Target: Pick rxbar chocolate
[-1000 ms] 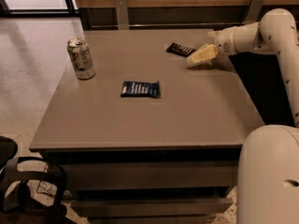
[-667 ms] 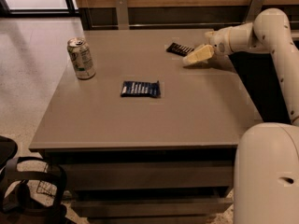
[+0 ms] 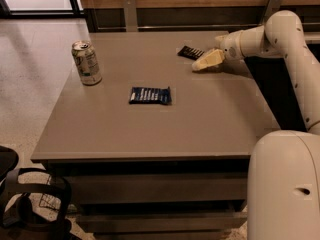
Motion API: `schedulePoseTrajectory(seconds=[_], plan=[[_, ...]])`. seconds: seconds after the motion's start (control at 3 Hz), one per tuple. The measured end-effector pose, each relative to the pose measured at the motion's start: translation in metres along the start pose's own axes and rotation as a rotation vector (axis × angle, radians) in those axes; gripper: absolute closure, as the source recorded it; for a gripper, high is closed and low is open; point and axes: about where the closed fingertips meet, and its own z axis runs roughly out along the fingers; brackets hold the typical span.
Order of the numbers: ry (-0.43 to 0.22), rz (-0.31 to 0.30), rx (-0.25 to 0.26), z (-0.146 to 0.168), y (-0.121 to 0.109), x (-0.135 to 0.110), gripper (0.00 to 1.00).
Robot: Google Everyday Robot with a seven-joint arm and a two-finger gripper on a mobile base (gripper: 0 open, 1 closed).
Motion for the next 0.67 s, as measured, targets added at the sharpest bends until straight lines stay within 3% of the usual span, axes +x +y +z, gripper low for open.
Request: schedulePoseTrajectory(seconds=[0.33,0.67], plan=[[0.004,0.032,-0.024,0.0099,0.0050,0.0089,0.15],[0.005,0.050,-0.042,0.0154,0.0084,0.0143,0.05]])
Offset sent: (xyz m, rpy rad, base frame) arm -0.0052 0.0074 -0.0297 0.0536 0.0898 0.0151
